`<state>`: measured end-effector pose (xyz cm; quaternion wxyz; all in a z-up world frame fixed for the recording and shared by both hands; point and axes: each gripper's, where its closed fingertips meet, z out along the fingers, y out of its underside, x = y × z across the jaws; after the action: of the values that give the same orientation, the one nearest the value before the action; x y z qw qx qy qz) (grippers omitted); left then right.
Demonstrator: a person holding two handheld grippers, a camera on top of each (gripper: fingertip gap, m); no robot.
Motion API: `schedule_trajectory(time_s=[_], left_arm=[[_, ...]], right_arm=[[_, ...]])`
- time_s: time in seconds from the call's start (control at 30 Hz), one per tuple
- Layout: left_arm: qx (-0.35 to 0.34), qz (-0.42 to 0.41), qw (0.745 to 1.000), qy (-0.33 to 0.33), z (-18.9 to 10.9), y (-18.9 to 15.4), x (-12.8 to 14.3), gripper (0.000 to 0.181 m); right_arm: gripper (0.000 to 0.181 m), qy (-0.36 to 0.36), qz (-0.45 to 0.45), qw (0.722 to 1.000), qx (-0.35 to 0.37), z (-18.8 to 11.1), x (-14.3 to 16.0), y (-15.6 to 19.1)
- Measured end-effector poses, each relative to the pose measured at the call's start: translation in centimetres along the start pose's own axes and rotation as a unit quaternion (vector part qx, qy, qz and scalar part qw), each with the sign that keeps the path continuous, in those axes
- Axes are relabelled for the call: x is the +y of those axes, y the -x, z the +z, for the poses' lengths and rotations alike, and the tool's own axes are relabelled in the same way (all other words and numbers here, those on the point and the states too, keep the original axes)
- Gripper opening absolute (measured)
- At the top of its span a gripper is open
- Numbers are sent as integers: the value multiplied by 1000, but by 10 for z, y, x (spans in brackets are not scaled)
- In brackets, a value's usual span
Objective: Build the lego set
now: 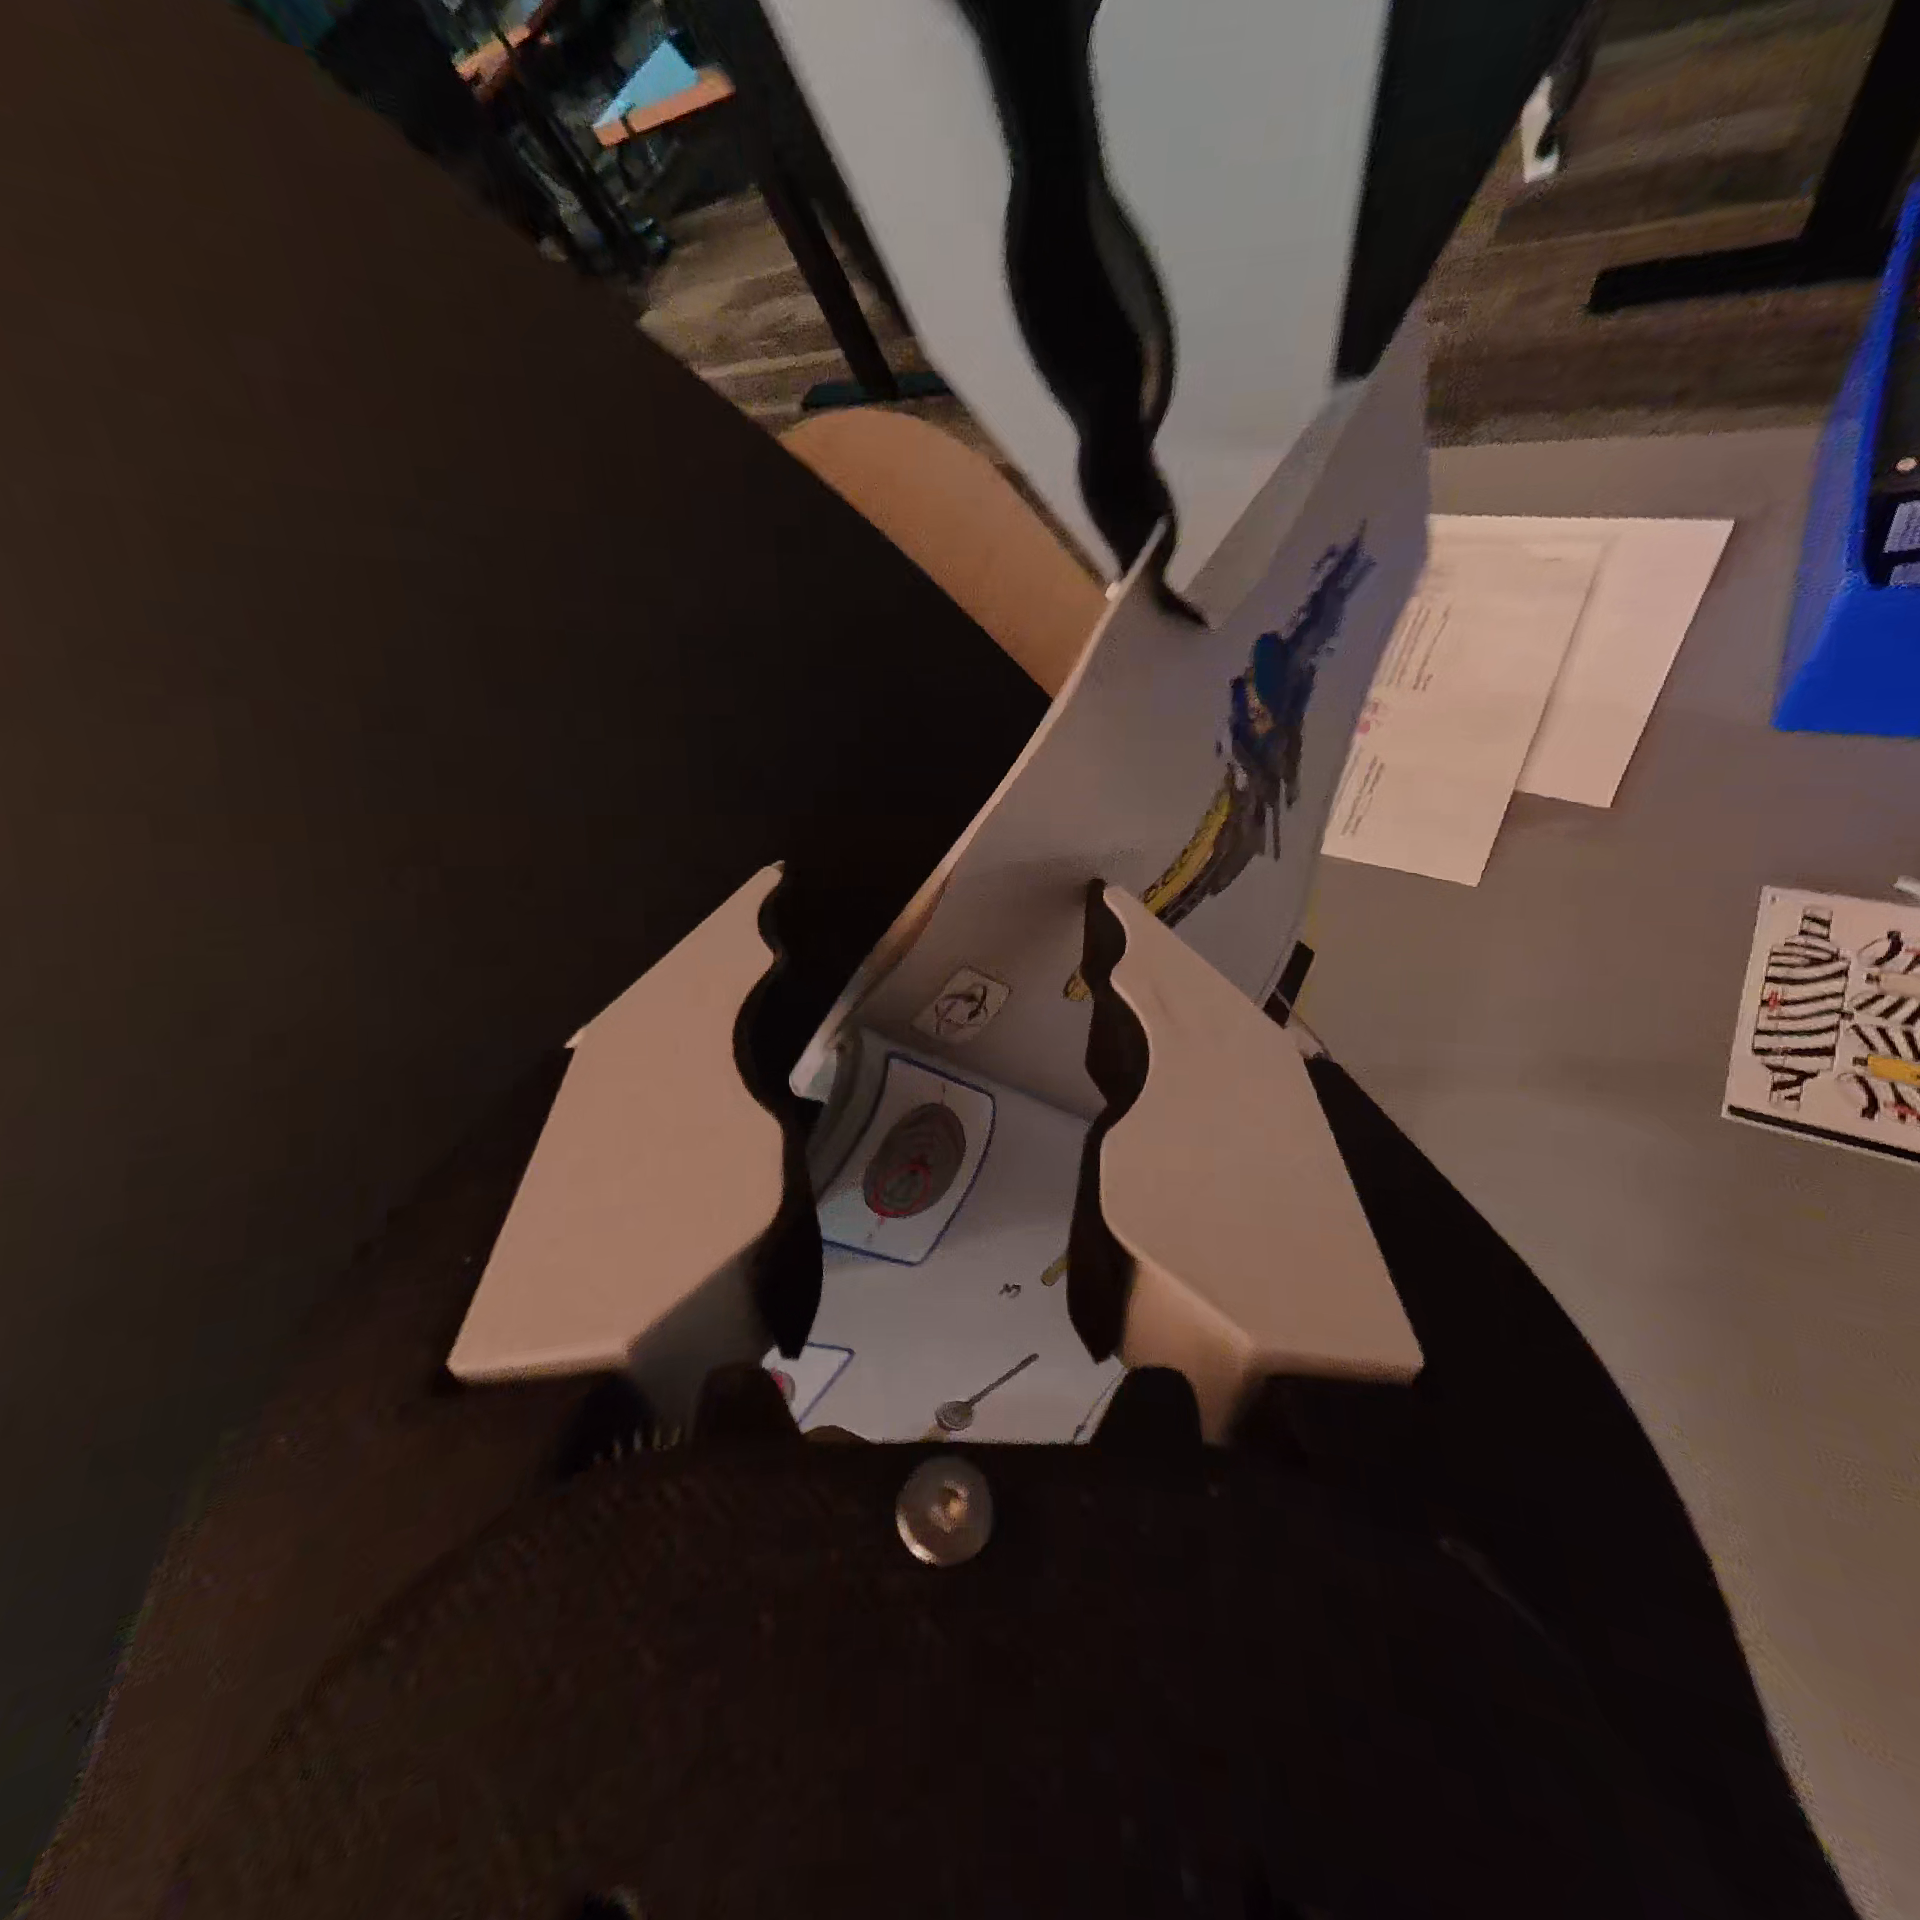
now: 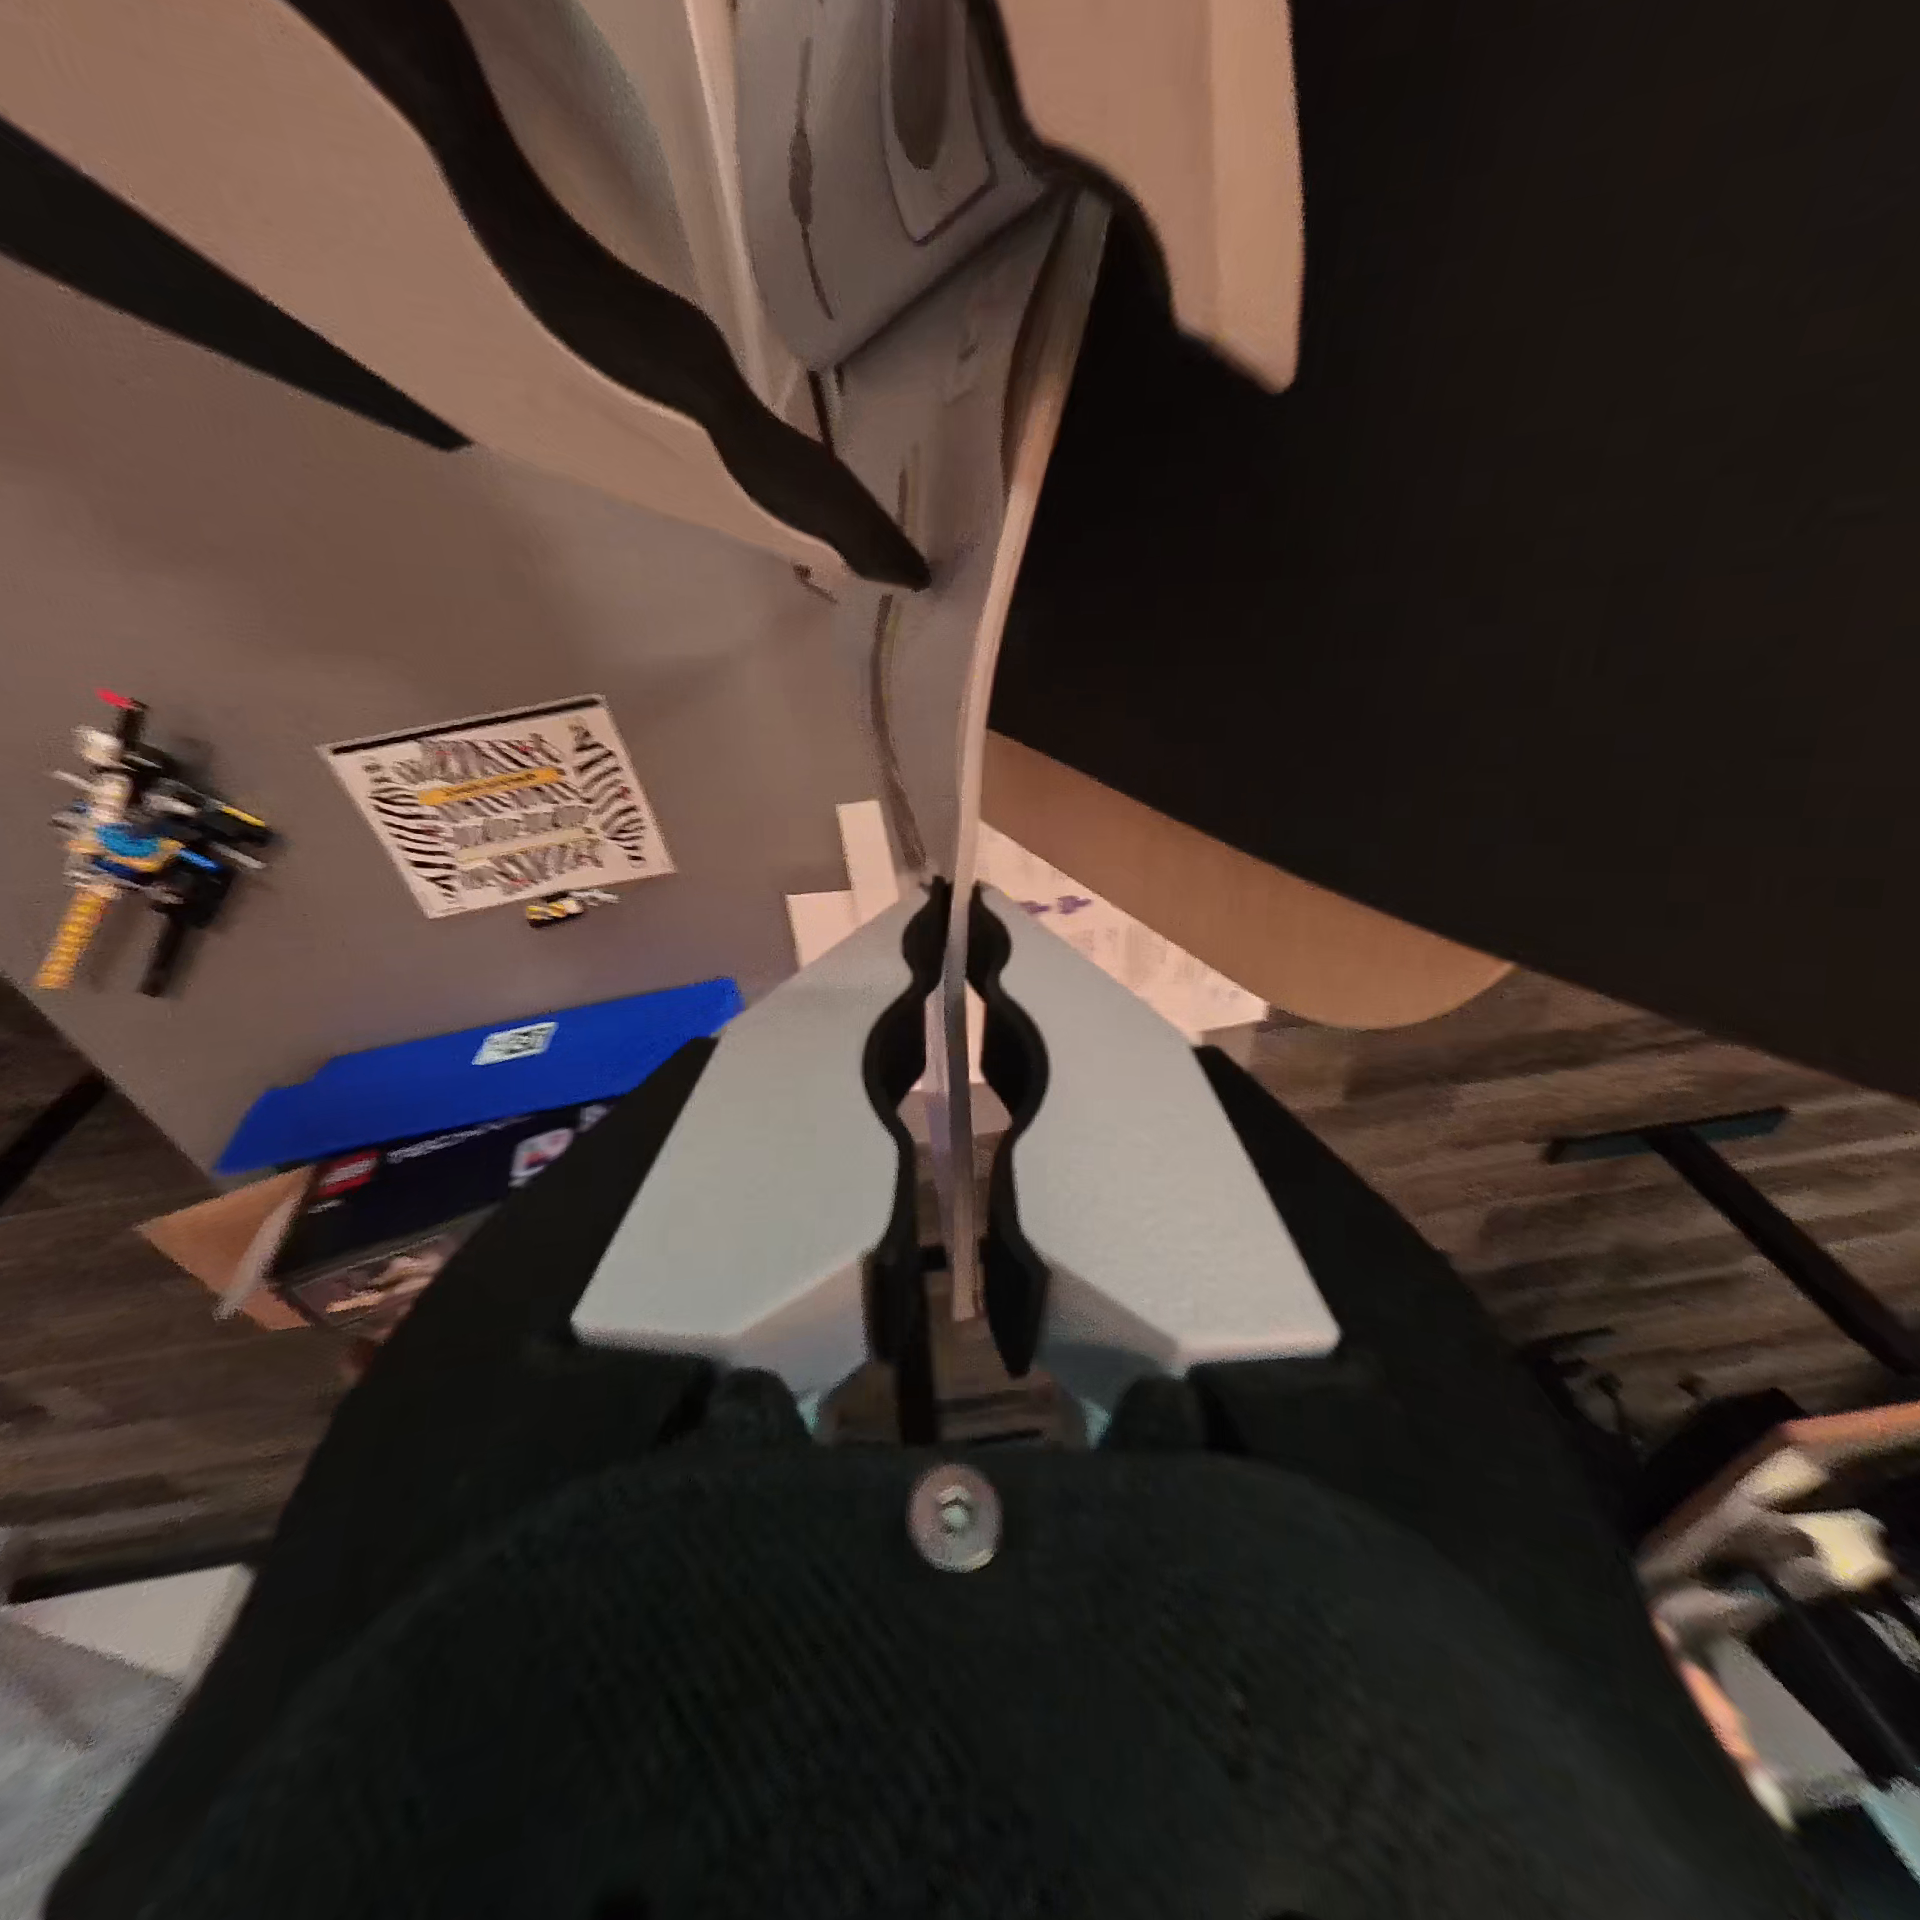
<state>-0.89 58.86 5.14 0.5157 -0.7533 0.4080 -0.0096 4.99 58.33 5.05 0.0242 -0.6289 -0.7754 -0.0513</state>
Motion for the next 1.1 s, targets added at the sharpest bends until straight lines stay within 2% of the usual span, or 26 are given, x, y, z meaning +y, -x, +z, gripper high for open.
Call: schedule_trajectory(time_s=[0.03, 0.13, 0.33, 0.5, 0.53, 0.67, 0.73, 0.8, 0.87, 0.9, 0.93, 0.97, 1.0, 1.03, 1.07, 1.1], left_arm=[[5, 10, 1000, 0, -1, -1, -3, 48], [45, 11, 999, 8, -2, -5, -11, 45], [91, 27, 995, -5, -5, -9, -32, 22], [85, 51, 994, 37, 1, -9, -19, 19], [81, 52, 994, 43, 2, -9, -16, 23], [75, 56, 994, 48, 2, -7, -14, 18], [65, 63, 995, 50, 2, -4, -14, 8], [72, 56, 994, 56, -1, -4, -11, 4], [73, 43, 994, 65, -2, 1, -3, 3], [73, 35, 995, 64, -3, 4, 0, 3], [70, 26, 995, 63, -4, 7, 2, 3], [66, 21, 996, 61, -5, 10, 3, 2], [63, 19, 996, 57, -7, 12, 3, 2], [61, 14, 997, 55, -9, 13, 2, 2], [59, 11, 997, 55, -11, 14, 1, 3], [56, 12, 997, 57, -12, 15, 1, 2]], right_arm=[[2, 5, -13, 1000, 18, 0, -1, -4], [2, 7, -42, 997, 58, -1, -8, -8], [2, -31, -30, 997, 60, -13, -18, -11], [2, -42, -16, 997, 61, -11, -9, -14], [2, -51, -14, 997, 60, -12, -9, -13], [2, -77, -3, 995, 59, -13, -11, -11], [6, -96, 8, 992, 83, -14, -13, -16], [15, -148, 30, 980, 128, -23, -18, -23], [24, -253, 71, 943, 206, -46, -24, -31], [29, -315, 113, 903, 267, -66, -21, -40], [33, -383, 169, 847, 327, -89, -12, -46], [28, -451, 231, 780, 366, -108, 3, -45], [21, -518, 292, 713, 373, -116, 18, -37], [19, -574, 335, 655, 359, -114, 28, -24], [15, -605, 362, 622, 340, -99, 34, -11], [14, -603, 383, 618, 328, -74, 35, -2]])
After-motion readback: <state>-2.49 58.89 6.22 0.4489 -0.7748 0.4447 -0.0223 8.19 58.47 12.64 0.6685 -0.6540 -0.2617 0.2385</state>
